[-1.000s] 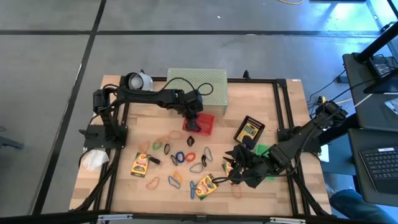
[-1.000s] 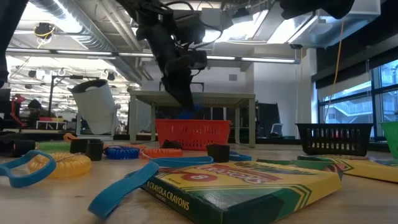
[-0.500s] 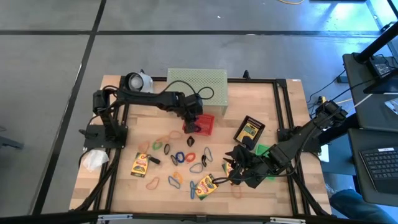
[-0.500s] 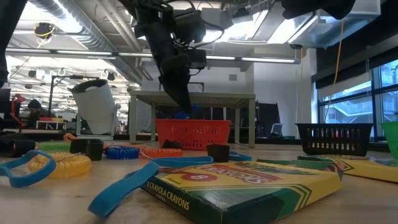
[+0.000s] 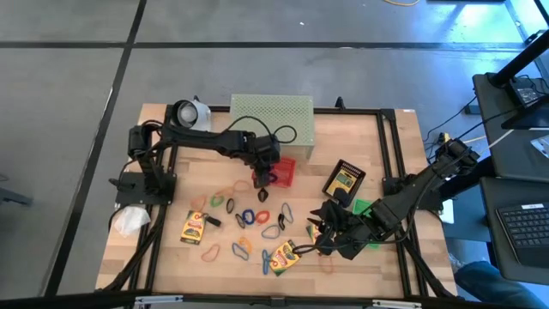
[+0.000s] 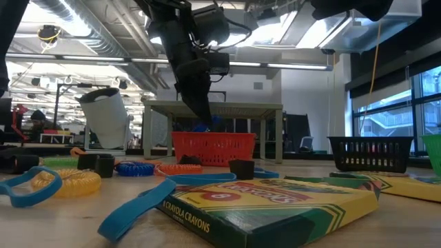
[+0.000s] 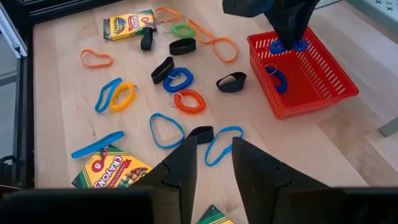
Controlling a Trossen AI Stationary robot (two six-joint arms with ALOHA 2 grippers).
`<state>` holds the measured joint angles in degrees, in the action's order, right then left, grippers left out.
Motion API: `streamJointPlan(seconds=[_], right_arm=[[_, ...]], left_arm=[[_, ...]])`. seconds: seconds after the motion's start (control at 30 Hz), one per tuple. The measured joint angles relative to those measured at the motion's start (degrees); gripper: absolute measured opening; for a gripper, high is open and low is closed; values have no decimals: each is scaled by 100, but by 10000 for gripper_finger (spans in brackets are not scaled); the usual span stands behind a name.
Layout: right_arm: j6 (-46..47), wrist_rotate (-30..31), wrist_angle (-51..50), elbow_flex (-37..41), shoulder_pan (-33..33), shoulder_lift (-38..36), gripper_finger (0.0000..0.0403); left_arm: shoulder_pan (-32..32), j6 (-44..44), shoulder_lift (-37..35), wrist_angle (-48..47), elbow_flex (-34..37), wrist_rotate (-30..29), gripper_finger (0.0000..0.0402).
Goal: Pick & Place Office Desk Supplies
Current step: Put the blue spring keychain into the red bin, then put the orange rubber band into the green bin
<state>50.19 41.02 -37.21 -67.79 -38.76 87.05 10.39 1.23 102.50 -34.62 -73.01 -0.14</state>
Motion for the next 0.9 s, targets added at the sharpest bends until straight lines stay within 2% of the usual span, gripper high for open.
streamJointPlan(seconds=[0.57, 0.7, 0.9], right_arm=[[-6, -14, 0, 2, 0, 0, 103], [-4, -14, 0, 2, 0, 0, 103], [-2, -14, 9, 2, -2, 0, 103]], left_arm=[[-142, 105, 17, -53, 11, -266, 182], [-128, 98, -83, -390, 11, -229, 193], [-118, -98, -857, -1327, 9, -147, 188]])
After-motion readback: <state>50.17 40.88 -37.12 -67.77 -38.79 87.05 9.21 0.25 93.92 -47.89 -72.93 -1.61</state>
